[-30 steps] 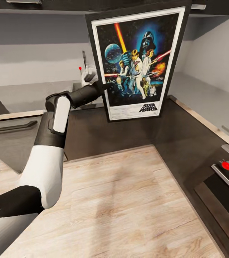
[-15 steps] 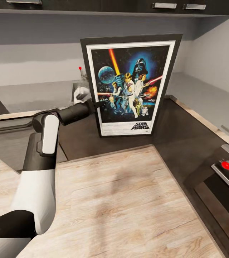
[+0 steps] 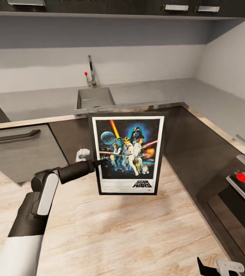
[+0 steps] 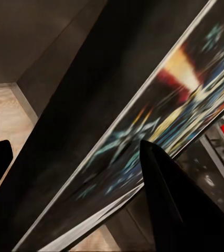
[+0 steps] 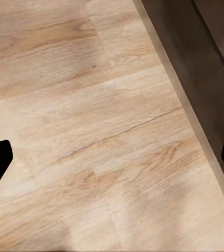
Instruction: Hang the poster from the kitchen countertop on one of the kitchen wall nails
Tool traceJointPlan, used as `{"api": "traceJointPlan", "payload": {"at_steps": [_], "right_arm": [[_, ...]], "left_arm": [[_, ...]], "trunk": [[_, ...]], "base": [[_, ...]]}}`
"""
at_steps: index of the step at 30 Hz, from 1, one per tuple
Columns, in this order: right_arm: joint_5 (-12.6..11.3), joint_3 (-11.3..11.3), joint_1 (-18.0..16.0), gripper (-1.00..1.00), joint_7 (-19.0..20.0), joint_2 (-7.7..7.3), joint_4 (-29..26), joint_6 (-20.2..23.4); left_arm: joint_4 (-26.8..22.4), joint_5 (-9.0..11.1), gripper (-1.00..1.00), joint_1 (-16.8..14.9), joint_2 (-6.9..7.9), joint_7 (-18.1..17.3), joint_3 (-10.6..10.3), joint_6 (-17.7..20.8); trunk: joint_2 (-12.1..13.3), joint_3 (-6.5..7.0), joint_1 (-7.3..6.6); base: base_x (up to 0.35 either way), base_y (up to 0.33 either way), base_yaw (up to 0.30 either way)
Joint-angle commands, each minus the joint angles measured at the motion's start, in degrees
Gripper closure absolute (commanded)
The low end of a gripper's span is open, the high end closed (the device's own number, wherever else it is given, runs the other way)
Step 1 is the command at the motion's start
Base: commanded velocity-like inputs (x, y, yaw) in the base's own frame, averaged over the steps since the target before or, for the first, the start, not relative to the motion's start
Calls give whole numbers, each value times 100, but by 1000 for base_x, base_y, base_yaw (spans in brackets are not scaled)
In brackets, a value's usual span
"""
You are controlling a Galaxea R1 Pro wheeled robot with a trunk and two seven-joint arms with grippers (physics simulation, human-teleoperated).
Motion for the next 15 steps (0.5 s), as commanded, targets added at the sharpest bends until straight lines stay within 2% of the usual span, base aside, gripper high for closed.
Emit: {"api": "traceJointPlan", "payload": {"at_steps": [1,3,11,15], "right_arm": [[-6,-4,2,-100,18,1,18,-61],[-3,-4,2,-100,23,2,50,-135],[-1,-4,2,-100,25,2,220,-205],[17,-4,2,-100,25,2,379,-216]], "left_arm": [[-7,7,100,100,0,-44,7,-31],[-14,7,100,220,1,-45,7,-102],[15,10,100,347,-2,-40,7,-137],[21,14,100,585,-5,-36,2,-143]], "trunk": [[-2,2,0],[-2,8,0],[-2,11,0],[-2,11,0]], "base": [[0,0,0],[0,0,0],[0,0,0],[0,0,0]]}}
